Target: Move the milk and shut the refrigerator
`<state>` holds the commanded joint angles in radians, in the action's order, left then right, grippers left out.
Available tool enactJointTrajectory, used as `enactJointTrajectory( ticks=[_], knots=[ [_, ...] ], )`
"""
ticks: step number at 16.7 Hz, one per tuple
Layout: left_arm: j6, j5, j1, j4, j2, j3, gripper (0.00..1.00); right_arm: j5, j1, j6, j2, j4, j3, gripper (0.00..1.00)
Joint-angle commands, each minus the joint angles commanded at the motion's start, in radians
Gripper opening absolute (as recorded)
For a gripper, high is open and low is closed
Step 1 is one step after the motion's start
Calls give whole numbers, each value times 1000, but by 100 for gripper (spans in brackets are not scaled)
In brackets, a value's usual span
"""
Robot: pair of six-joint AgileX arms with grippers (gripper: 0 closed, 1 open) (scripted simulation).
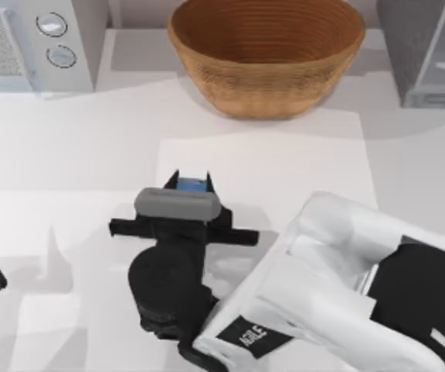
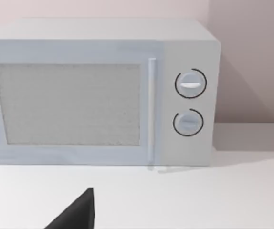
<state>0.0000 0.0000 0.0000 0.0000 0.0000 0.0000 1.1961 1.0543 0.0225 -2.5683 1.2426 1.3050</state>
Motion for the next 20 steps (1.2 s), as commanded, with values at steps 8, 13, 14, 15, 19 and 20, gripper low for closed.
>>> enactJointTrajectory(
  ticks=[8, 13, 14, 15, 19, 20],
  knots=[
    [0, 0, 0, 0, 0, 0, 100, -1, 4, 1, 18, -12, -5, 0],
    [0, 0, 0, 0, 0, 0, 100, -1, 3, 4, 96, -73, -27, 0],
    [0, 0, 0, 0, 0, 0, 100, 0, 3, 4, 98, -74, -27, 0],
    [0, 0, 0, 0, 0, 0, 100, 0, 3, 4, 98, -74, -27, 0],
    [0, 0, 0, 0, 0, 0, 100, -35, -30, 5, 127, -71, -52, 0],
    [0, 0, 0, 0, 0, 0, 100, -66, -61, 4, 156, -71, -78, 0]
  ],
)
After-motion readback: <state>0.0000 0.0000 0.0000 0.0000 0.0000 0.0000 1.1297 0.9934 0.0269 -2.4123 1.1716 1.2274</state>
